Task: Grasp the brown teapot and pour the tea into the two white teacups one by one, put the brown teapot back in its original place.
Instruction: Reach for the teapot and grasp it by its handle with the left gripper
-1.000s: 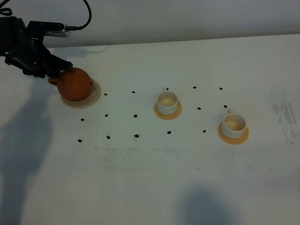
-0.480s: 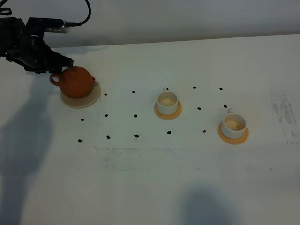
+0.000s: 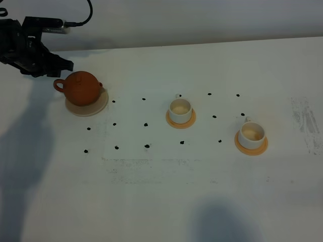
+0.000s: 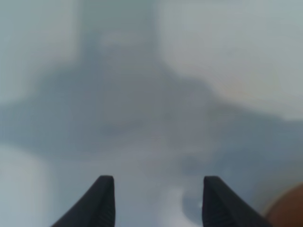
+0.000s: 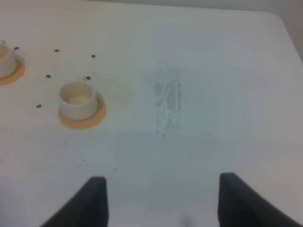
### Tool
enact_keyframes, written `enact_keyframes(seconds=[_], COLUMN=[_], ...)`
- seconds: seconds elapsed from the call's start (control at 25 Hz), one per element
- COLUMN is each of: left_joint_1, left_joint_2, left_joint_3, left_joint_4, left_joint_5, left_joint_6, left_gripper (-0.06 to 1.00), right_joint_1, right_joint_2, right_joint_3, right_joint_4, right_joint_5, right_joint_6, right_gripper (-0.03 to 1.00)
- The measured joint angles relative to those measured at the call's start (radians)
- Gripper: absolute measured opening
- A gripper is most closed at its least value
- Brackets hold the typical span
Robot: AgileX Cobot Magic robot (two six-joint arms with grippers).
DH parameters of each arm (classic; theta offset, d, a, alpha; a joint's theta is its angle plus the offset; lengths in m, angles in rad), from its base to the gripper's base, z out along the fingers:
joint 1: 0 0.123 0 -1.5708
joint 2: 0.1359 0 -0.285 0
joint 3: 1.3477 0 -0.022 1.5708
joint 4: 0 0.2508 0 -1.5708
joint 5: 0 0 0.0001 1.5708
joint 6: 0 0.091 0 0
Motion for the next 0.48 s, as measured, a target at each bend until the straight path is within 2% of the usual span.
enact_keyframes(seconds=[0.48], left_joint_1=[0.015], left_joint_2=[0.013], left_joint_3=[0.0], left_joint_4=[0.002], left_joint_5=[0.026], left_joint_6=[0.0], left_gripper=[0.43], right_joint_1=[0.0], right_joint_2=[0.0], right_joint_3=[0.0], right_joint_4=[0.0], right_joint_5=[0.0], right_joint_6=[0.0], right_gripper=[0.51])
